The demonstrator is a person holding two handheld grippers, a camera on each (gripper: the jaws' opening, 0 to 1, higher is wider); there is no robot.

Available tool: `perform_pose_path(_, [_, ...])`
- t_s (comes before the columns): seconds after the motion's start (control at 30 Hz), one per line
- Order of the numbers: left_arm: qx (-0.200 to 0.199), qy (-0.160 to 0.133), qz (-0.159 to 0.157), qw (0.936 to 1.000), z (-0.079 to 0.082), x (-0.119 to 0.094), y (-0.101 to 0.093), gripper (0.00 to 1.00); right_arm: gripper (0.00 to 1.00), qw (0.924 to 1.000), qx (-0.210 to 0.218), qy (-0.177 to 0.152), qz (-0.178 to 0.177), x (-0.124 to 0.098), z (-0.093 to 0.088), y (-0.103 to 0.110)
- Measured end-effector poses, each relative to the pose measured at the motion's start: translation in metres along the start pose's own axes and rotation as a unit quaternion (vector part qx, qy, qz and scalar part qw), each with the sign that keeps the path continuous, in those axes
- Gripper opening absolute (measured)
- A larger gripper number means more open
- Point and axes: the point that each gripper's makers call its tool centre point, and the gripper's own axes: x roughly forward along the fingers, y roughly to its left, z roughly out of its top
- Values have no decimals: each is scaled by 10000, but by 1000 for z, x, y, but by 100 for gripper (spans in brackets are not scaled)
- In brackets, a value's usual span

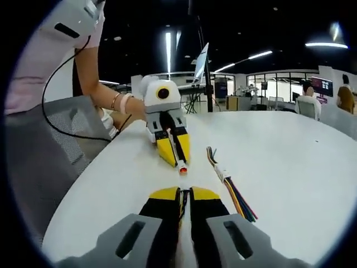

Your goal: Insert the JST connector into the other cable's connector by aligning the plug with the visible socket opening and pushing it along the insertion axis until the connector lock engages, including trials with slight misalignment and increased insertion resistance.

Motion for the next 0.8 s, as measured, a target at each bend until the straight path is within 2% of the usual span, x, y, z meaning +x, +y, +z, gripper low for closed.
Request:
perform_pose_path(0.13, [23, 17, -61, 10000, 3, 2, -3, 0, 4, 10000, 12, -68, -29, -1, 5, -3])
perform_pose_path(0.27, [-14, -32, -95, 9999, 8, 2, -4, 0, 4, 9999, -7, -94, -45, 0, 10, 5])
perform_pose_path(0.4, [40, 53, -130, 9999, 7, 3, -5, 0, 4, 9999, -31, -118, -34, 0, 15, 10])
perform_pose_path(0.6, [31, 195, -222, 9996, 5, 5, -8, 0, 4, 9999, -62, -99, 15, -1, 15, 14])
perform_pose_path(0.8, [-32, 167, -230, 9996, 9, 7, -8, 0, 4, 9999, -50, -126, 50, 0, 16, 16])
